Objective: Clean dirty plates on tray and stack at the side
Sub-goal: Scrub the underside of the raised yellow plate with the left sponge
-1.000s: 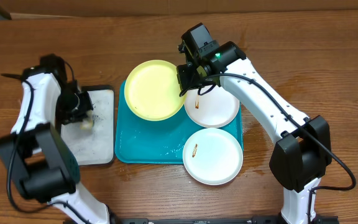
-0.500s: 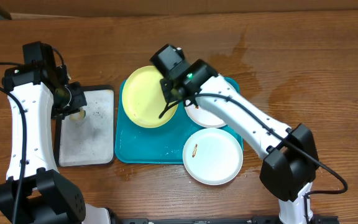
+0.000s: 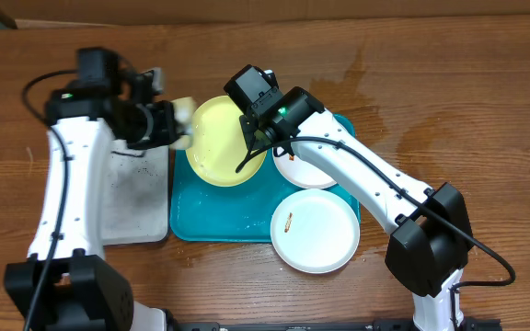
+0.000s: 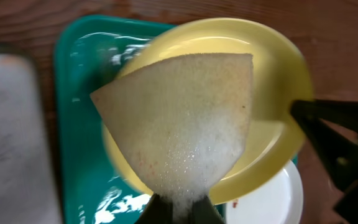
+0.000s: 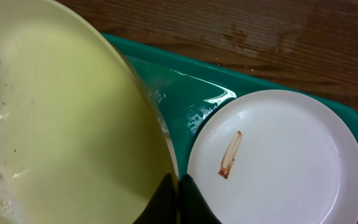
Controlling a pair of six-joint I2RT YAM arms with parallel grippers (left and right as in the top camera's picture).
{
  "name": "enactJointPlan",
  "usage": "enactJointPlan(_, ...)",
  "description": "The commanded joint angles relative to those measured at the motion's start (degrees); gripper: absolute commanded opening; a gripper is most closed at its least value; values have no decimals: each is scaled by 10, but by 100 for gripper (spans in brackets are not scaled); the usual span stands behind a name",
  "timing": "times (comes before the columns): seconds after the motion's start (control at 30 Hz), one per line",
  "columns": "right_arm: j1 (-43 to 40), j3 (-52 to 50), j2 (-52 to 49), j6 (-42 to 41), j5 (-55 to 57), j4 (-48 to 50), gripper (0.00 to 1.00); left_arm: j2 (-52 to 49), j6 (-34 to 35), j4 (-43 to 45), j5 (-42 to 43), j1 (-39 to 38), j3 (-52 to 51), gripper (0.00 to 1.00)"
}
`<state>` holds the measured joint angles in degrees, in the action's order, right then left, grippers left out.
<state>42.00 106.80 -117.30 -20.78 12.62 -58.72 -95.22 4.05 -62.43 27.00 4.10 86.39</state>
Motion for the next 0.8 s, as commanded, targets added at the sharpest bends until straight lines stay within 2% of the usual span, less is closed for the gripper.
enactJointPlan(0.0,-1,2,25,-5,-11,2,4,-15,-2,24,40,-54,-2,4)
enactJointPlan(0.23,-1,2,47,2,-11,-2,4,-45,50,73,-14,-106,-2,4)
enactJointPlan(0.63,-9,2,64,5,28,-25,4,-60,55,73,-70,-105,-2,4)
enactJointPlan(0.77,-9,2,73,-1,29,-22,4,-61,79,73,-116,-105,-2,4)
